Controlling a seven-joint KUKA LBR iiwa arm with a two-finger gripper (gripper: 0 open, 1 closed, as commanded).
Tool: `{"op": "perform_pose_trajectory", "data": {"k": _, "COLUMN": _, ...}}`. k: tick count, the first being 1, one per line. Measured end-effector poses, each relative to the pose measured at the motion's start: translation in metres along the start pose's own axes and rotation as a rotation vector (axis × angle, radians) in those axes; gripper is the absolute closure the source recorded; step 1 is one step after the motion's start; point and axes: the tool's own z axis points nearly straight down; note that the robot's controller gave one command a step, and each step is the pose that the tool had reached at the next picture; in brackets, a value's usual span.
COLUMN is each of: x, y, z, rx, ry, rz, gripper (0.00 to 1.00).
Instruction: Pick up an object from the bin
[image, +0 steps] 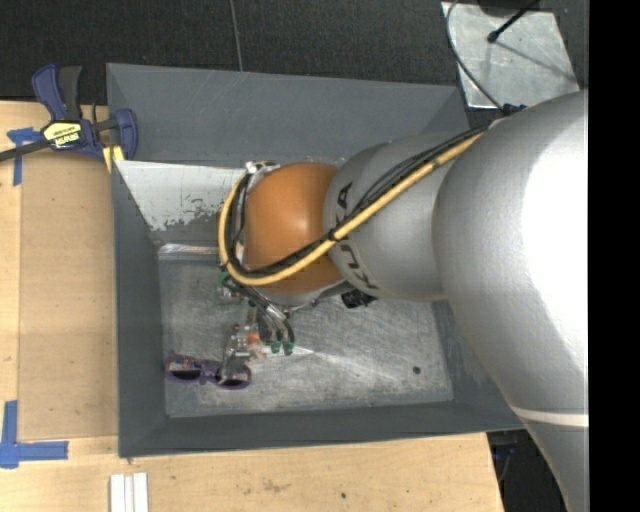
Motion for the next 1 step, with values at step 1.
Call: {"op": "perform_pose_trajectory", "data": {"k": 1, "x": 0.0104, "y": 0.0146, "z": 0.0075, "rx": 0.002, "ry": -0.002, "rz": -0.103, "gripper": 0.0}}
